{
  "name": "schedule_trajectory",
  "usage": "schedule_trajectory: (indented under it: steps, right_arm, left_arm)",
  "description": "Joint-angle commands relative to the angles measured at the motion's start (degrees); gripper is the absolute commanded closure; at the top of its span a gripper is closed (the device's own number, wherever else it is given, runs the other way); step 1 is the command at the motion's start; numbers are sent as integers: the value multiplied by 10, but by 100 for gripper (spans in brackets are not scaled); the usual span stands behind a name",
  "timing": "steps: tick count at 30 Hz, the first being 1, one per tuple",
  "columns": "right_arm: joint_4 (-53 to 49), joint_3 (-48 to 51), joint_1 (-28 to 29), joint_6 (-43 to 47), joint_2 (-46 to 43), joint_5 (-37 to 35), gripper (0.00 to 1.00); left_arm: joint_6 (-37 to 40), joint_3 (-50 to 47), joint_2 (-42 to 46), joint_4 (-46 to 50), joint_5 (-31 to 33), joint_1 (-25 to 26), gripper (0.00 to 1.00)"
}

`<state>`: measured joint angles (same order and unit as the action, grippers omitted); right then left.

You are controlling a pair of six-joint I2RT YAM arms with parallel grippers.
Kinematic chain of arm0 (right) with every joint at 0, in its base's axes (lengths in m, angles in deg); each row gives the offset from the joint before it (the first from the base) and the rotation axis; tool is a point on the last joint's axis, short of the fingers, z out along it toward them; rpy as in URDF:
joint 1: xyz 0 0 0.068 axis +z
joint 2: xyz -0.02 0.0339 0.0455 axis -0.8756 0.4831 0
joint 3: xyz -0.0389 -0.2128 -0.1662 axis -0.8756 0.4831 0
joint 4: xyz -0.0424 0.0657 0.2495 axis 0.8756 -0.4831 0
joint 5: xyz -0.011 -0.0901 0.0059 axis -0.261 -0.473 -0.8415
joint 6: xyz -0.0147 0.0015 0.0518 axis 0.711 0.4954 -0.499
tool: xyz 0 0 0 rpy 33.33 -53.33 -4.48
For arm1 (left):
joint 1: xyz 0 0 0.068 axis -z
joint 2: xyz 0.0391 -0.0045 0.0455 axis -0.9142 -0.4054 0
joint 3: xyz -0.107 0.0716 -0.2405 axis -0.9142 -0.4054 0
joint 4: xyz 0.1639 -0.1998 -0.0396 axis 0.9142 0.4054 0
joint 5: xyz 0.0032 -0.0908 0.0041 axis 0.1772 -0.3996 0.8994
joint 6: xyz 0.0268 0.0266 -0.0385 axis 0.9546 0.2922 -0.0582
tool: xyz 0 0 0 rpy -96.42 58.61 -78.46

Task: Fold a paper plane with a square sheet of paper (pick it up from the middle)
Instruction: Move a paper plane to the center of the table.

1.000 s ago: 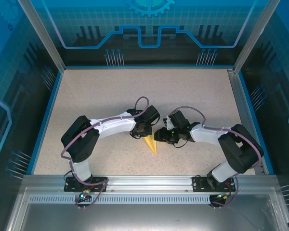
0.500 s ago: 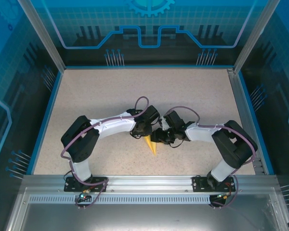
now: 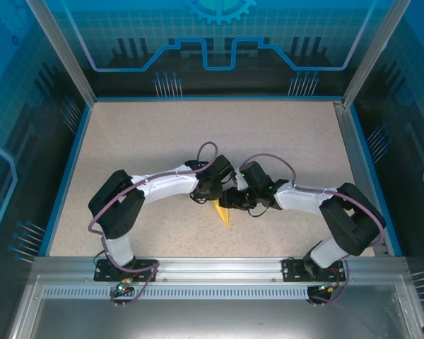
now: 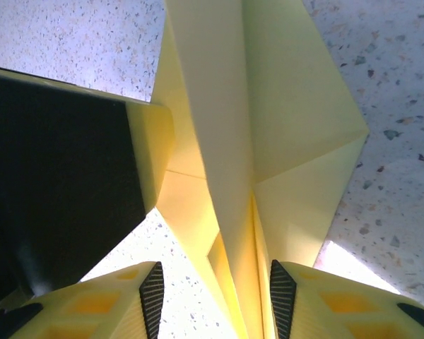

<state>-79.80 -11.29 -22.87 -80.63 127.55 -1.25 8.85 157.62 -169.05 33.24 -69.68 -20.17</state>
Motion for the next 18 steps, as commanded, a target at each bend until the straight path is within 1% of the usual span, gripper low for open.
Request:
schedule_trajectory:
  steps: [1, 4, 12, 14, 18]
  right_arm:
    - [7, -5, 11, 13, 18, 2, 55]
    - [7, -11, 18, 17, 23, 0, 59]
    - [-63, -49, 41, 34, 42, -70, 66]
    - [-66, -53, 45, 35, 51, -80, 69]
    - [-75, -65, 55, 37, 66, -91, 71]
  left_arm:
    - [2, -13, 19, -6, 8, -3, 90]
    - [2, -14, 20, -5, 9, -3, 90]
    - [0, -16, 23, -7, 9, -3, 89]
    - [-1, -18, 24, -5, 9, -2, 89]
    - [-2, -25, 31, -7, 11, -2, 89]
